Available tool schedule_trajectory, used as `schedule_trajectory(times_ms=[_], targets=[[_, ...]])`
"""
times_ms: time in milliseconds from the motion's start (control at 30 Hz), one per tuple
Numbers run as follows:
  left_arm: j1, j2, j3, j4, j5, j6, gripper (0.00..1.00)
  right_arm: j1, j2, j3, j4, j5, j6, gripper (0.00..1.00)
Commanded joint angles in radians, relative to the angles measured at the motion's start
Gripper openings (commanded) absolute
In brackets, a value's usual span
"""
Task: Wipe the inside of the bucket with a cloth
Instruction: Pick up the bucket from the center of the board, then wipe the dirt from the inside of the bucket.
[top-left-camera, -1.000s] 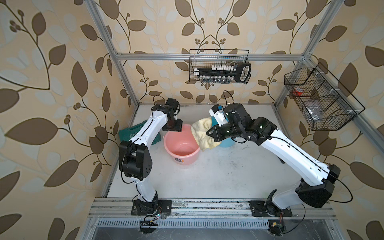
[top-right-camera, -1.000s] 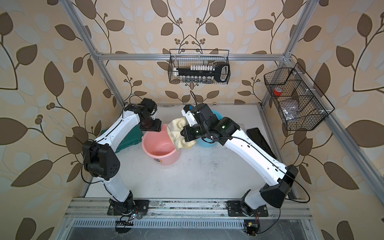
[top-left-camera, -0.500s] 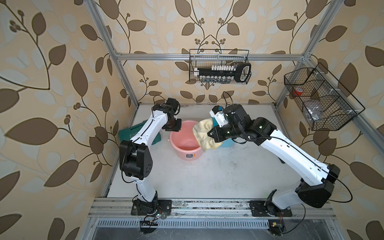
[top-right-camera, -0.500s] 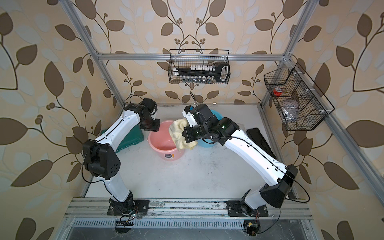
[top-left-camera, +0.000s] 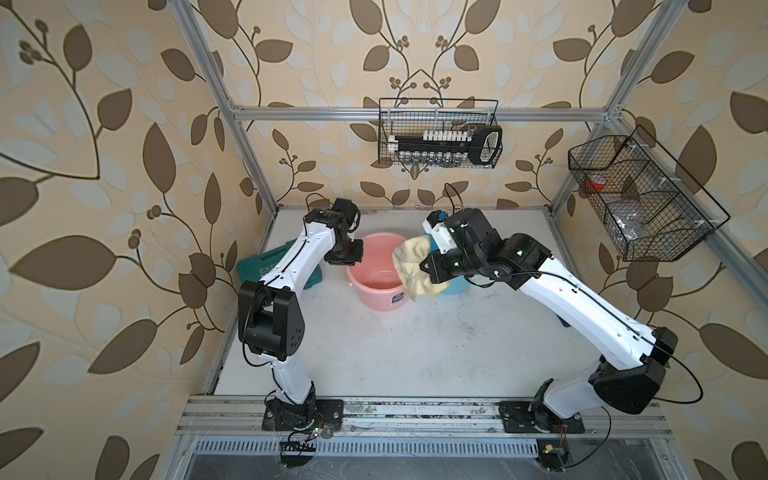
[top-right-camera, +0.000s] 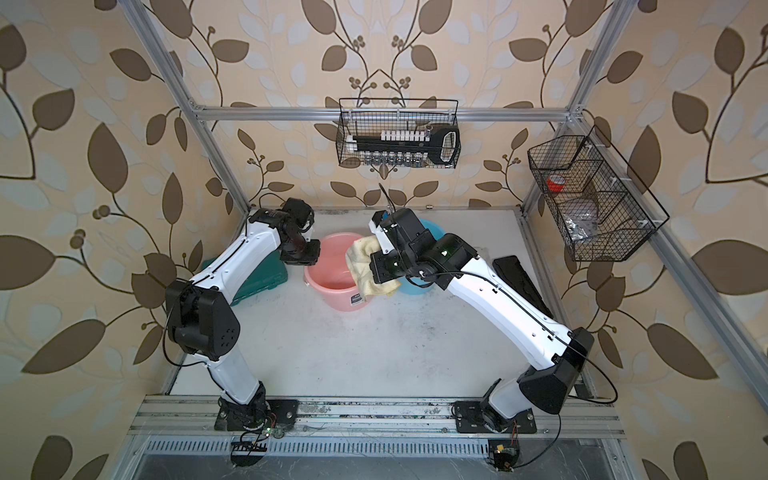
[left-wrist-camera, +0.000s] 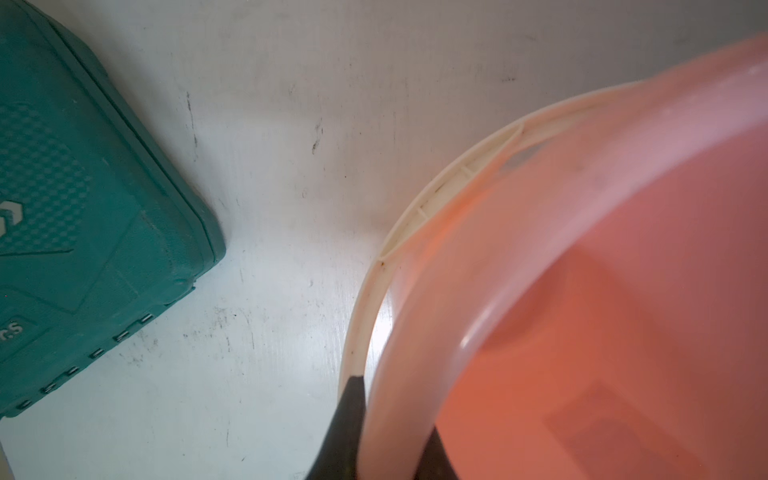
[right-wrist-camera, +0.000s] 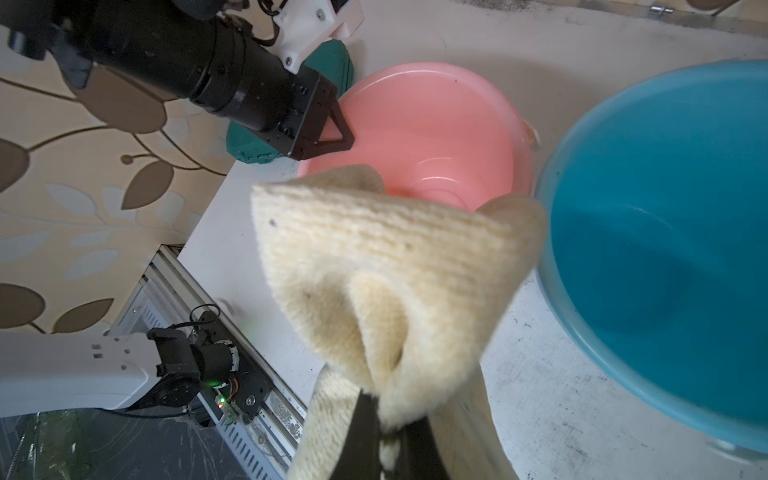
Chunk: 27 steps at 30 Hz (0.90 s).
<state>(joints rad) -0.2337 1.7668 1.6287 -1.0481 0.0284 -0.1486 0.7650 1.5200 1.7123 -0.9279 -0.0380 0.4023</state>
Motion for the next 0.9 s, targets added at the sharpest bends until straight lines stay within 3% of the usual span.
schedule_trajectory(times_ms=[0,367,633,867], targets=[[0.010,-0.039,-0.019,-0.034,-0.014,-0.012,0.00,-0.010,0.055,0.101,-0.047,0.055,-0.034,0.00],[0.010,-0.134,-0.061,0.009,0.005,-0.067,0.00,-0.023,0.494,0.616,-0.215,0.025,-0.019,0.00],[0.010,-0.199,-0.059,0.028,0.066,-0.102,0.00,-0.036,0.645,0.602,-0.149,0.059,0.037,0.00],[0.010,-0.257,-0.102,0.036,0.139,-0.108,0.00,-0.048,0.645,0.530,-0.037,0.103,0.088,0.00]])
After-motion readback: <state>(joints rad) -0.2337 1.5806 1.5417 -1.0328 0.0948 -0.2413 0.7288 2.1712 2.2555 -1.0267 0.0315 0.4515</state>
